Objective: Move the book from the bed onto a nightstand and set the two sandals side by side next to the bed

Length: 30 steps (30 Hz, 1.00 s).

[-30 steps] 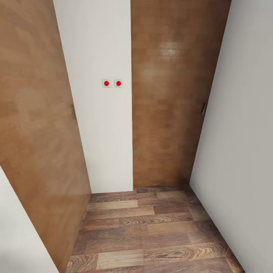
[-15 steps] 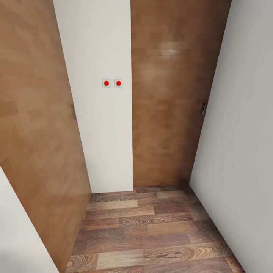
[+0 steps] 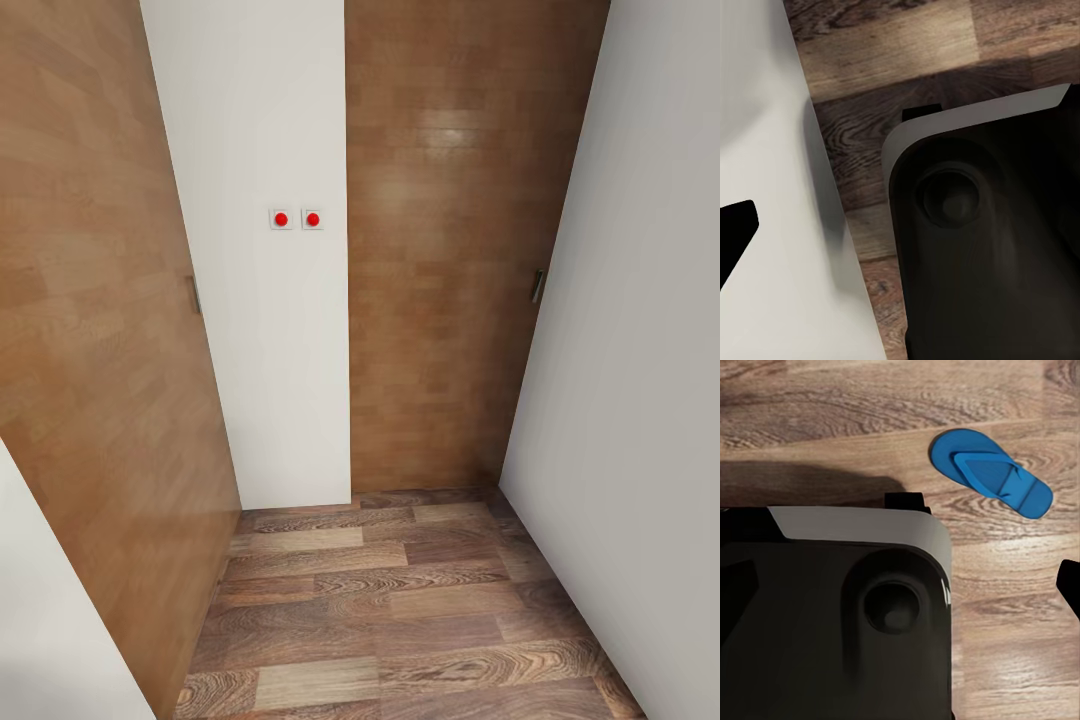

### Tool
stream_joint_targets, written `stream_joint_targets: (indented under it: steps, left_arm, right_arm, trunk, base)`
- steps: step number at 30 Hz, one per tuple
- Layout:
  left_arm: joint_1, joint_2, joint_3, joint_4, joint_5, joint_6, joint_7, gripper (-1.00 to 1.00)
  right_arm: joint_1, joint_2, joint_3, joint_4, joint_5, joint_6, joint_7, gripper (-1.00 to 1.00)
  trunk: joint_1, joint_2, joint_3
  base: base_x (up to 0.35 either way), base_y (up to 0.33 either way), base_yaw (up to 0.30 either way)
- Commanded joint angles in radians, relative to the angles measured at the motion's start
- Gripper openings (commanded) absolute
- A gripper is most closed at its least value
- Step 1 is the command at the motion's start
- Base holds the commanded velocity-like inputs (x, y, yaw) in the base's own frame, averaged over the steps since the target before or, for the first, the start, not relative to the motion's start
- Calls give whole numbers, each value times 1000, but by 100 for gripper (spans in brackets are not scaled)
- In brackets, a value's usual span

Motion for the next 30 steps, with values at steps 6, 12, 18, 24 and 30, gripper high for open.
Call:
stream_joint_targets:
  steps: [6, 12, 18, 24, 30]
  left_arm:
    - [-1, 0, -8, 1, -1, -3, 6, 100]
    - [-1, 0, -8, 1, -1, -3, 6, 100]
    - [-1, 0, -8, 1, -1, -3, 6, 100]
    - [-1, 0, -8, 1, -1, -3, 6, 100]
    - [-1, 0, -8, 1, -1, -3, 6, 100]
  right_arm:
    - [-1, -2, -2, 0, 0, -11, -1, 100]
    - [-1, -3, -2, 0, 0, -15, -1, 100]
    - [-1, -5, -2, 0, 0, -17, -1, 100]
    - [-1, -5, -2, 1, 0, -18, -1, 100]
    - [-1, -4, -2, 1, 0, -18, -1, 100]
  trunk:
    - [0, -1, -1]
    - [0, -1, -1]
    - [0, -1, -1]
    - [0, -1, -1]
    - [0, -1, 0]
  base:
    - [0, 0, 0]
    - [0, 0, 0]
    - [0, 0, 0]
    - [0, 0, -16]
    - [0, 0, -136]
